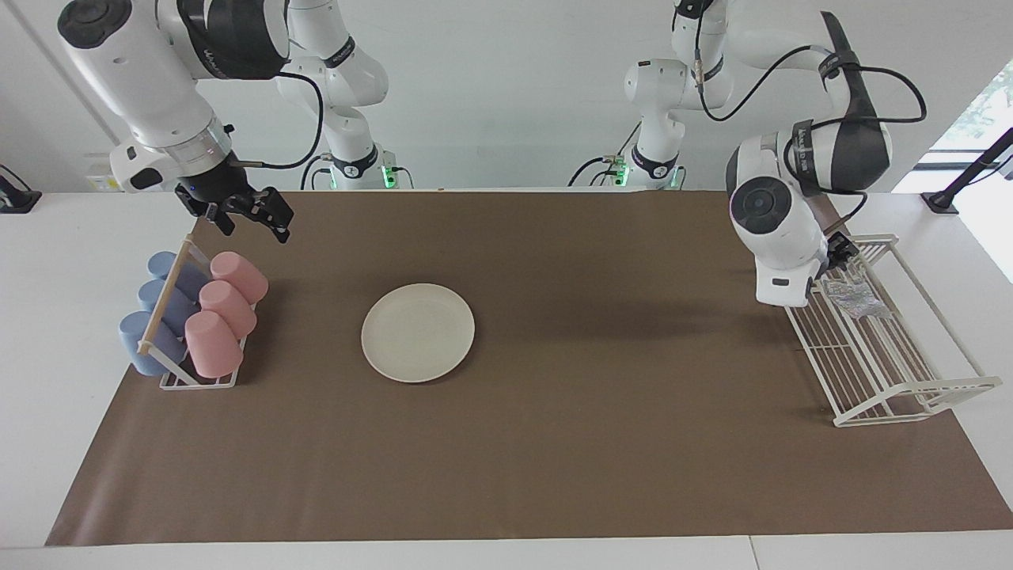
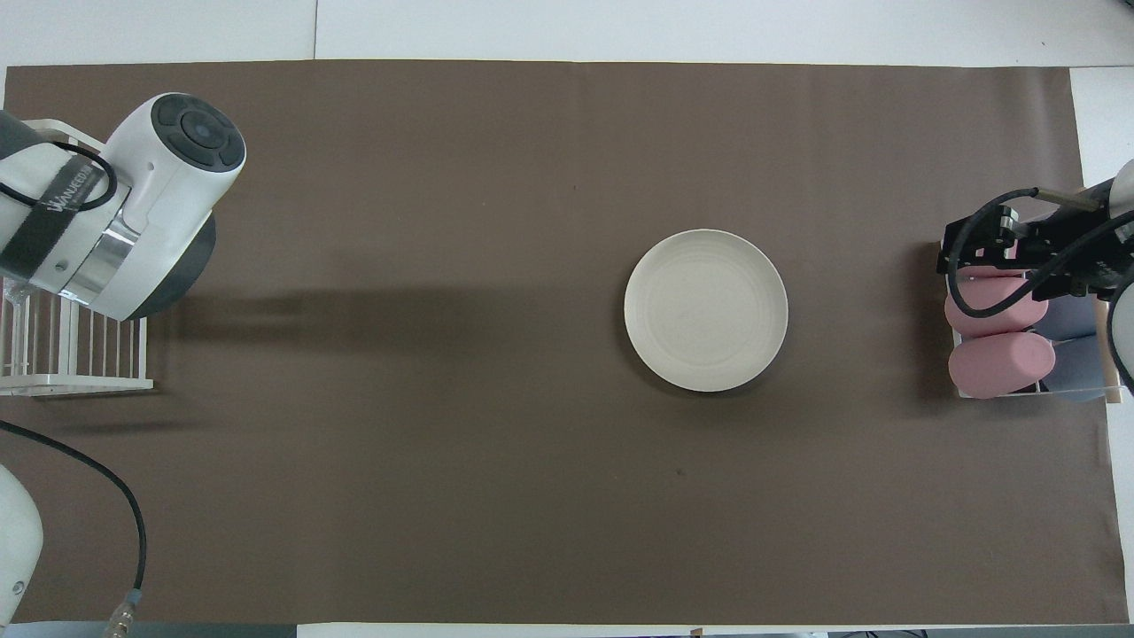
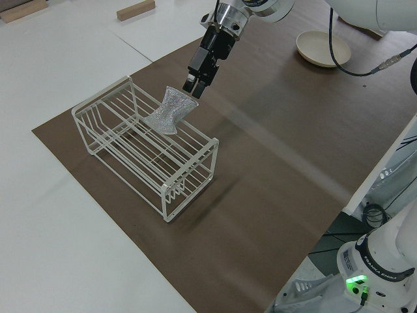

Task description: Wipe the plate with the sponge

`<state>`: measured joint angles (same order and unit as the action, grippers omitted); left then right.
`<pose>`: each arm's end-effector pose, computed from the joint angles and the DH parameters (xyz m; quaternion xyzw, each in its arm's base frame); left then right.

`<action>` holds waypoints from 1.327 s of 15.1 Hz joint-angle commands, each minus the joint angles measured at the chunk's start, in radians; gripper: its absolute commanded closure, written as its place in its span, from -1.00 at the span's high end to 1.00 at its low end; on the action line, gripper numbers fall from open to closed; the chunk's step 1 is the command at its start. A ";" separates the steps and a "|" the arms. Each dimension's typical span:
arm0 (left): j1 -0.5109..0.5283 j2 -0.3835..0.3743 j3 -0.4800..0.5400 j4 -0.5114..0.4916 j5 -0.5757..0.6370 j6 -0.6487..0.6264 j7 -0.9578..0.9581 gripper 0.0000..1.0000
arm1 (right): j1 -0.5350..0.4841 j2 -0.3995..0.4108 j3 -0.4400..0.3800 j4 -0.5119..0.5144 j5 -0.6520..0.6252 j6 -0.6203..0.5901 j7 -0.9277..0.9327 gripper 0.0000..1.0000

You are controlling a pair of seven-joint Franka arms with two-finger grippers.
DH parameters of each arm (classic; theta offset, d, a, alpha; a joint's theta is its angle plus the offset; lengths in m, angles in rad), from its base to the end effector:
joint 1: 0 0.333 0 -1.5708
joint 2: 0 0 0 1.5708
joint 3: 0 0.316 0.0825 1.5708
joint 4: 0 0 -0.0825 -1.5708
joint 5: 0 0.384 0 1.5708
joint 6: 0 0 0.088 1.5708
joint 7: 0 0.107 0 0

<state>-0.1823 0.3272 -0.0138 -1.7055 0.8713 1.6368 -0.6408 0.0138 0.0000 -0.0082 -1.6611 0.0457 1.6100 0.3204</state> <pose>0.6195 -0.0435 0.4077 -0.8922 -0.0888 -0.0019 0.4428 0.5548 0.0078 0.5853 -0.9868 0.1581 0.0289 0.0184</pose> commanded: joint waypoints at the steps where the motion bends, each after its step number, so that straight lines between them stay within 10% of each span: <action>1: 0.021 0.024 0.006 0.033 0.035 0.027 -0.011 1.00 | 0.005 0.002 0.008 0.001 -0.017 -0.004 0.099 1.00; 6: 0.029 0.029 0.006 0.035 0.031 0.051 -0.022 0.89 | 0.067 0.002 0.008 0.003 -0.015 -0.007 0.385 1.00; 9: 0.029 0.030 0.008 0.032 0.031 0.075 -0.042 -0.73 | 0.106 -0.009 0.008 -0.009 -0.015 -0.031 0.518 1.00; 10: 0.029 0.030 0.008 0.032 0.031 0.083 -0.055 -1.00 | 0.112 -0.014 0.008 -0.011 -0.012 -0.032 0.544 1.00; 20: 0.049 0.020 0.008 0.049 0.025 0.092 -0.068 -1.00 | 0.167 -0.028 0.022 -0.012 0.019 -0.090 0.898 1.00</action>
<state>-0.1471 0.3509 -0.0039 -1.6756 0.8879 1.7154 -0.7066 0.1563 -0.0034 0.0041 -1.6614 0.0549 1.5334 1.1052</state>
